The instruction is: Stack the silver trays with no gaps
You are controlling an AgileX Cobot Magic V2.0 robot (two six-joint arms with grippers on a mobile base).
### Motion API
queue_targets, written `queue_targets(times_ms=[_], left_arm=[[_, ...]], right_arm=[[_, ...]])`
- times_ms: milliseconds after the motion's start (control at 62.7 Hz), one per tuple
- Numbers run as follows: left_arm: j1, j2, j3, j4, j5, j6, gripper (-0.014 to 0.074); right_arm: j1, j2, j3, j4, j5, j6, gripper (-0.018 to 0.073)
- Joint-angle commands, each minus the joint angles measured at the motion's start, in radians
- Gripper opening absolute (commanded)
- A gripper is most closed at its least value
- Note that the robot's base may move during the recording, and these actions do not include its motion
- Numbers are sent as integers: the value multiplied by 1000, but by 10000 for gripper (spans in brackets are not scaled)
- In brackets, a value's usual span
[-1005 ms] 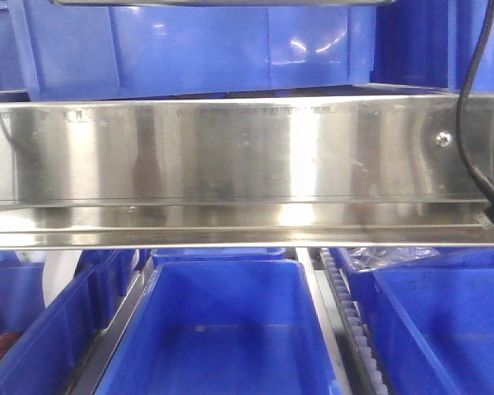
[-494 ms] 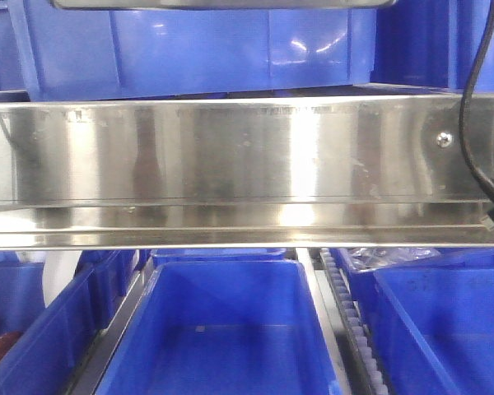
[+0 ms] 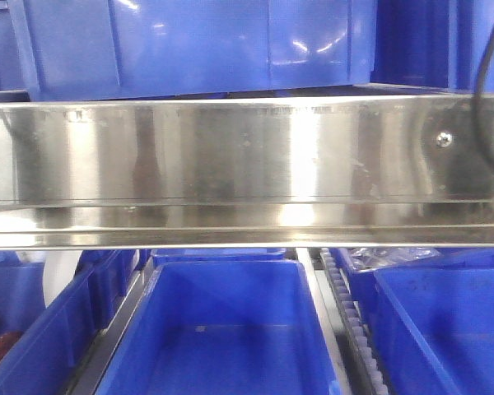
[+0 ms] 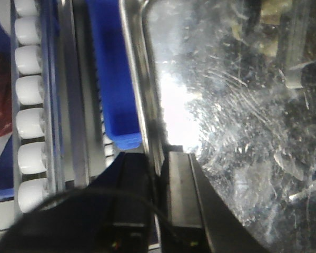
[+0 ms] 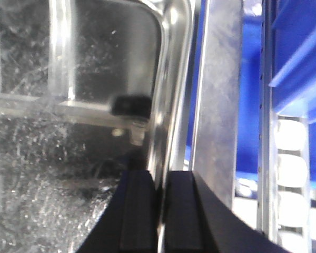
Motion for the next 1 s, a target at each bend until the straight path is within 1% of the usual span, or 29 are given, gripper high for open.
queue_targets(times_ms=[0, 175, 989], left_arm=[[-23, -61, -35, -78, 46, 27, -41], [-23, -64, -35, -95, 46, 27, -41], [-23, -62, -35, -99, 42, 27, -48]], right_arm=[[14, -71, -35, 36, 47, -7, 55], [14, -101, -35, 36, 50, -7, 55], [14, -102, -35, 36, 38, -7, 55]])
